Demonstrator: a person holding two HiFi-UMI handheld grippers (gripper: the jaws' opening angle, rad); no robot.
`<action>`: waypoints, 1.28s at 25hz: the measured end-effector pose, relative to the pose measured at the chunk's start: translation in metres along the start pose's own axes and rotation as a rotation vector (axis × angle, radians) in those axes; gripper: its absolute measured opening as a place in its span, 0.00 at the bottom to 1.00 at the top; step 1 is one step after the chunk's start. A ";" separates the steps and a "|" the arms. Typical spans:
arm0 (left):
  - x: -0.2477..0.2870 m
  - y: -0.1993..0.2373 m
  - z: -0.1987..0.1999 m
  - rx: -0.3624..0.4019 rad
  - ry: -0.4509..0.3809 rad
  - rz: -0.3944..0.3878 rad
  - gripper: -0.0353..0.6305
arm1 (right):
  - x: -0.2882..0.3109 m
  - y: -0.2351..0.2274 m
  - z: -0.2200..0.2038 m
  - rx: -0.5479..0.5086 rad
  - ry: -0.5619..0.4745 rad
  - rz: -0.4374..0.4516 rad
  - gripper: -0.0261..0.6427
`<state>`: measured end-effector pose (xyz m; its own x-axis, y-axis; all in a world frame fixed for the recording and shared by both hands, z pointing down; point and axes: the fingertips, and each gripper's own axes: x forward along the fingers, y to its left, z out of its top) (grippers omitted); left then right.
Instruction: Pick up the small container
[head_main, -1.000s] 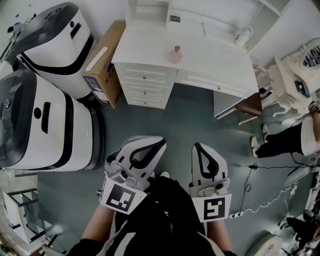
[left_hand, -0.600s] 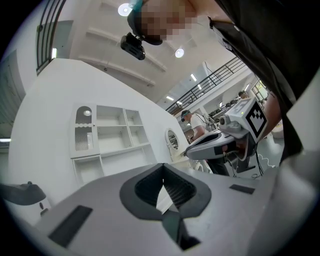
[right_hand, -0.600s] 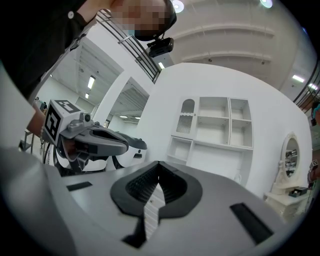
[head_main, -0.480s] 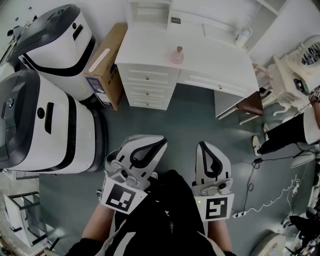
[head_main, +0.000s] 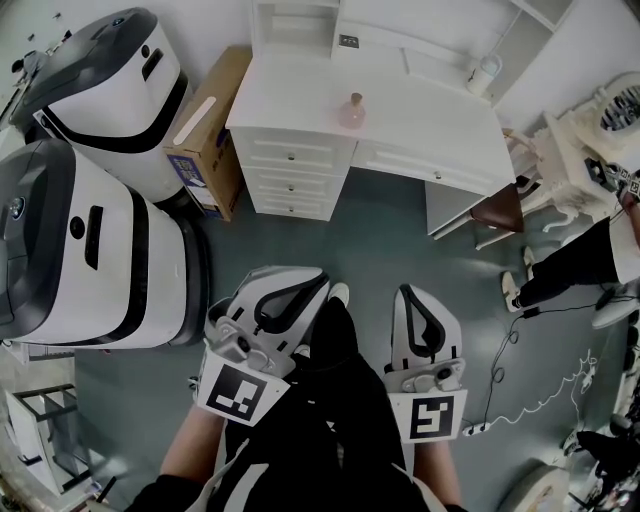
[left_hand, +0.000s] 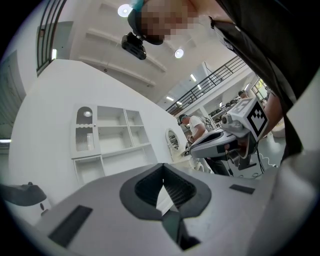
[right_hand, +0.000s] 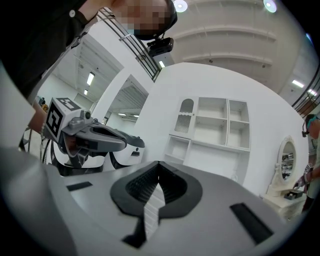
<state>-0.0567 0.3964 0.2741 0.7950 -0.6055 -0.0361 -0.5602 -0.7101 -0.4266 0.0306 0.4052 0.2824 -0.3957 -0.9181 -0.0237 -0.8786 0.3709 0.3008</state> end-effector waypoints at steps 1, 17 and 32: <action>0.002 0.001 -0.001 0.000 0.000 0.002 0.05 | 0.002 -0.002 -0.001 -0.002 0.001 0.001 0.04; 0.066 0.051 -0.023 0.004 0.016 0.051 0.05 | 0.076 -0.047 -0.017 0.016 -0.028 0.048 0.04; 0.168 0.122 -0.057 0.001 0.084 0.115 0.05 | 0.186 -0.124 -0.044 0.053 -0.043 0.146 0.04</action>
<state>-0.0048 0.1875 0.2678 0.7031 -0.7110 -0.0094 -0.6465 -0.6337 -0.4248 0.0782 0.1827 0.2821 -0.5301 -0.8475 -0.0251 -0.8235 0.5076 0.2535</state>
